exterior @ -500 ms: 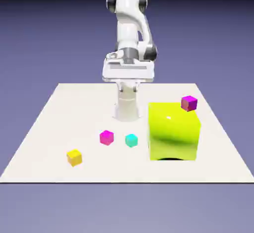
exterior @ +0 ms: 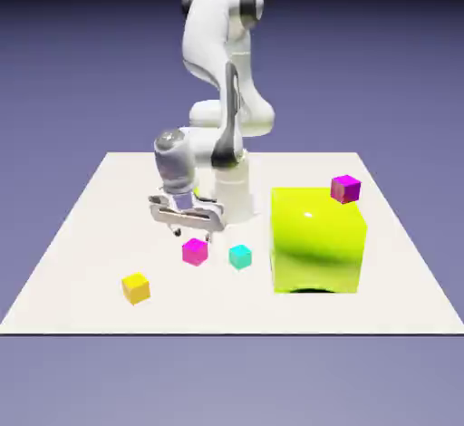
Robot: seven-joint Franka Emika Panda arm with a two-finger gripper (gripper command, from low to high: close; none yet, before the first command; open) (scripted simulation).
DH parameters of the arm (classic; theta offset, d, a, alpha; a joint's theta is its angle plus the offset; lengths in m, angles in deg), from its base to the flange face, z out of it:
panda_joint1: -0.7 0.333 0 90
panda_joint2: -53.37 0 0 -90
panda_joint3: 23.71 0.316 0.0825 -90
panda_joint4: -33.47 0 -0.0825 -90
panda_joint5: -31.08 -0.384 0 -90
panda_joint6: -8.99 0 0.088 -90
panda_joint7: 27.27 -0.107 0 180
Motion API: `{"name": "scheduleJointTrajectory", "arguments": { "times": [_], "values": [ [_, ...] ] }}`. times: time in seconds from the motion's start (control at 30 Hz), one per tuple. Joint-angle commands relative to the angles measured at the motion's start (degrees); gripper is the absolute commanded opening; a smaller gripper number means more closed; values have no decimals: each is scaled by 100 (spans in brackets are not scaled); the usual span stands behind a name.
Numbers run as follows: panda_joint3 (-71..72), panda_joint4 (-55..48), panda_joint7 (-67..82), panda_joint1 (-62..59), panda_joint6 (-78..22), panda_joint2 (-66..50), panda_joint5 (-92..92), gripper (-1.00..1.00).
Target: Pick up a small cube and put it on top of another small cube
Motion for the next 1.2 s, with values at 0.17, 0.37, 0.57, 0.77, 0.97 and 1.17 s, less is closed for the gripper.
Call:
{"name": "scheduleJointTrajectory", "arguments": {
  "times": [0.17, 0.37, 0.57, 0.77, 0.97, 1.17],
  "values": [
    [78, 56, 368, -98, 323, -880, -620, 0],
    [213, 107, 579, -131, 653, -1206, -919, -100],
    [-179, -40, -35, -35, -305, -257, -51, -100],
    [429, -1006, -567, 1198, -1400, 521, -978, -100],
    [1366, -1811, -1097, 1675, -2577, 940, -1616, -100],
    [2612, -2418, -1550, 1628, -3388, 1011, -1418, -100]
  ]
}}
